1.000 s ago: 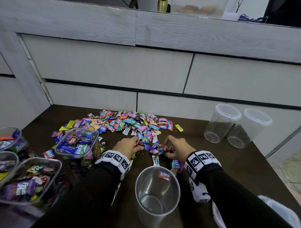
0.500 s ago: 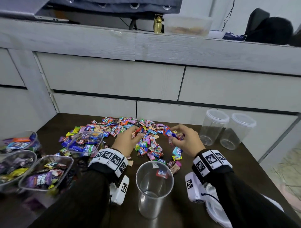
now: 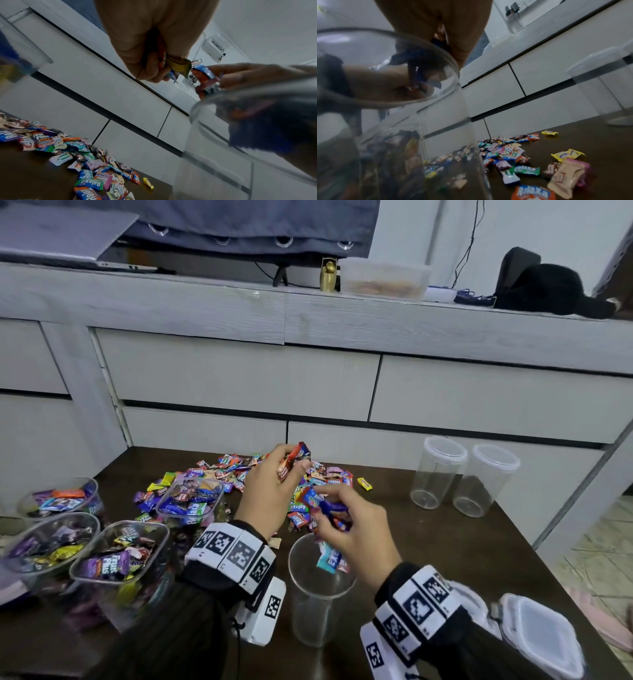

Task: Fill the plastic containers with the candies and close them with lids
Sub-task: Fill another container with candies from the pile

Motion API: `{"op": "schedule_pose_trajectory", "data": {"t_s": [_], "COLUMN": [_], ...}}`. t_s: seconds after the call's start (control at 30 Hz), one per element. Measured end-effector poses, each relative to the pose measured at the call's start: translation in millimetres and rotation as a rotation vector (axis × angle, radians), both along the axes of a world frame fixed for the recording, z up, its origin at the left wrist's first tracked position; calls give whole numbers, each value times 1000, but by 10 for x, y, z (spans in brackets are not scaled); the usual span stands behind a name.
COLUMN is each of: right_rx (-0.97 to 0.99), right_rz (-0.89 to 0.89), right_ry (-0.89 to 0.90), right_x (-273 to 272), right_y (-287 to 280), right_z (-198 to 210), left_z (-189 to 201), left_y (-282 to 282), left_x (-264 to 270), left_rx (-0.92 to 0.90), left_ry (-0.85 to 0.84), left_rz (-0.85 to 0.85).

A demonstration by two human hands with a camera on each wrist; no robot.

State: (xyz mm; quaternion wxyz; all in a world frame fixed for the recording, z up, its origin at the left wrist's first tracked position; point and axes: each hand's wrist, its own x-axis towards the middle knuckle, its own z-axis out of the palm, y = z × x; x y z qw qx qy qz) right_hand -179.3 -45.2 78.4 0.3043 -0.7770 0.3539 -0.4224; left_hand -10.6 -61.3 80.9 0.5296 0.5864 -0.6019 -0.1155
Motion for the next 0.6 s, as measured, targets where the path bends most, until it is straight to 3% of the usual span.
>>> {"op": "schedule_pose_trajectory", "data": {"t_s": [0.37,0.6], "right_rx": [-258,-293], "right_rz": [150,222], "right_ry": [266,325], "right_x": [-17,-34], "right_y": [51,36], "right_z": [-131,-101], "left_z": [-60,-127], "left_y": [34,22], "left_x": [61,42], "left_rx": [17,76], "left_ry": [-35,-25], "left_rz": [11,-22]}}
